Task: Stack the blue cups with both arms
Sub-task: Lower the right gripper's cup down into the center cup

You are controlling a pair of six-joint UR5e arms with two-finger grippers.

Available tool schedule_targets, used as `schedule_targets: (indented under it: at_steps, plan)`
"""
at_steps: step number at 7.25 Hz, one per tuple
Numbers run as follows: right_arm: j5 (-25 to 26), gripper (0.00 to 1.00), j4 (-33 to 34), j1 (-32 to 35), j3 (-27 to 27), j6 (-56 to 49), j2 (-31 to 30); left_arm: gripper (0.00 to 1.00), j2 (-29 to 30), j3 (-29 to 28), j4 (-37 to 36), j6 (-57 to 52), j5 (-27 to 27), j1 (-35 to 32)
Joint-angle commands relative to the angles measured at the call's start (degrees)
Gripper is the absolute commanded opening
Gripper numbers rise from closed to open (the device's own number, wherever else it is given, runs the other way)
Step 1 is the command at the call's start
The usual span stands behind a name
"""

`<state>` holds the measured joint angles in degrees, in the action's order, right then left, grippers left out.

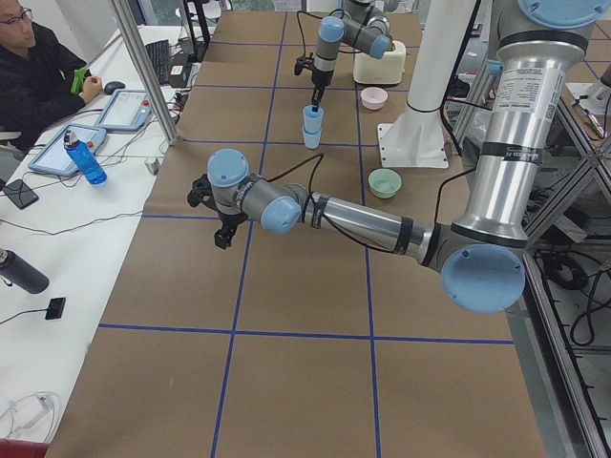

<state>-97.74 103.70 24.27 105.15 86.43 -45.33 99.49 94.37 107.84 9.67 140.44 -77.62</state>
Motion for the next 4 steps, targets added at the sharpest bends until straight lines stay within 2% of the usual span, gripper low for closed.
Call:
schedule_targets:
  at_steps: [1, 2, 4]
  plan:
    - [1.3, 0.0, -0.9, 0.0, 0.1, 1.9, 0.1, 0.97, 0.0, -0.3, 0.0, 0.0, 0.1, 0.0]
    - [2.0, 0.51, -1.0, 0.0, 0.1, 1.6, 0.0, 0.97, 0.0, -0.7, 0.1, 0.0, 0.2, 0.0]
    - [3.2, 1.0, -0.9, 0.0, 0.3, 1.1, -0.2, 0.97, 0.0, -0.7, 0.1, 0.0, 0.2, -0.1]
